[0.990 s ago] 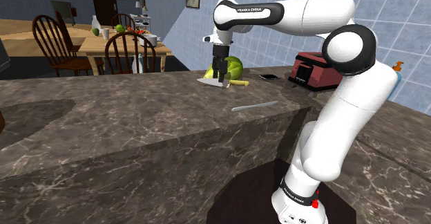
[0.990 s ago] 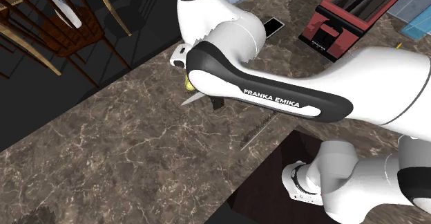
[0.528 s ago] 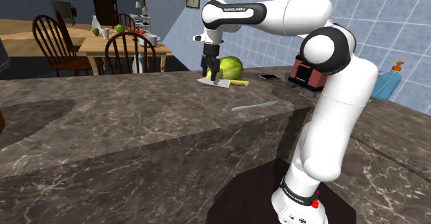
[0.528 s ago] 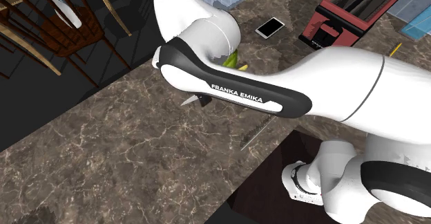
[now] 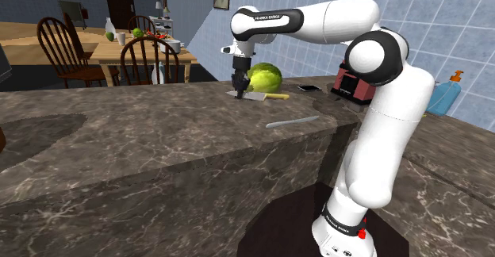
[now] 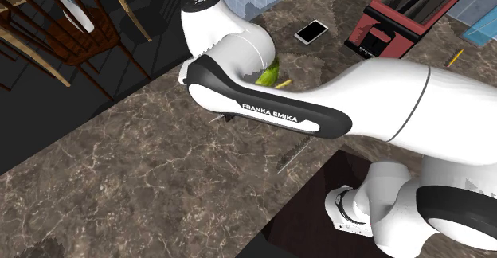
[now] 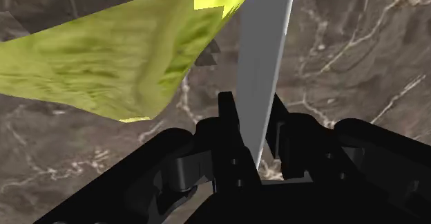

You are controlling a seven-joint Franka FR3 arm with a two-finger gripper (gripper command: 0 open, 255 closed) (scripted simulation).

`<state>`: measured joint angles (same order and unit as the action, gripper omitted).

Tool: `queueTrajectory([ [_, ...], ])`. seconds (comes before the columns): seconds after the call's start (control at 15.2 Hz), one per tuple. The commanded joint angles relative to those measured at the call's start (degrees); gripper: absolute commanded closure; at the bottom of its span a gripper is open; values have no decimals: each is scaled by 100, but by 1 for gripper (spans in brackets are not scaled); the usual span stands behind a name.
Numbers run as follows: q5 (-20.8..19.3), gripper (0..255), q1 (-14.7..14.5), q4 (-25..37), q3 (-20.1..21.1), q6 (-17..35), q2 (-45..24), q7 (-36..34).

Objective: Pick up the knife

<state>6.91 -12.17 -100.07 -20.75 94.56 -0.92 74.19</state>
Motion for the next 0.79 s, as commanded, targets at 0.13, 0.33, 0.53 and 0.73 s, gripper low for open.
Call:
queueTrajectory([
  [0.13, 0, 255, 1, -1, -1, 2, -4, 1],
  [0.33, 0, 255, 1, -1, -1, 2, -4, 0],
  [0.53, -4, 255, 1, 145, -1, -150, 4, -17],
  [0.73, 2, 255, 7, 402, -6, -385, -19, -35],
])
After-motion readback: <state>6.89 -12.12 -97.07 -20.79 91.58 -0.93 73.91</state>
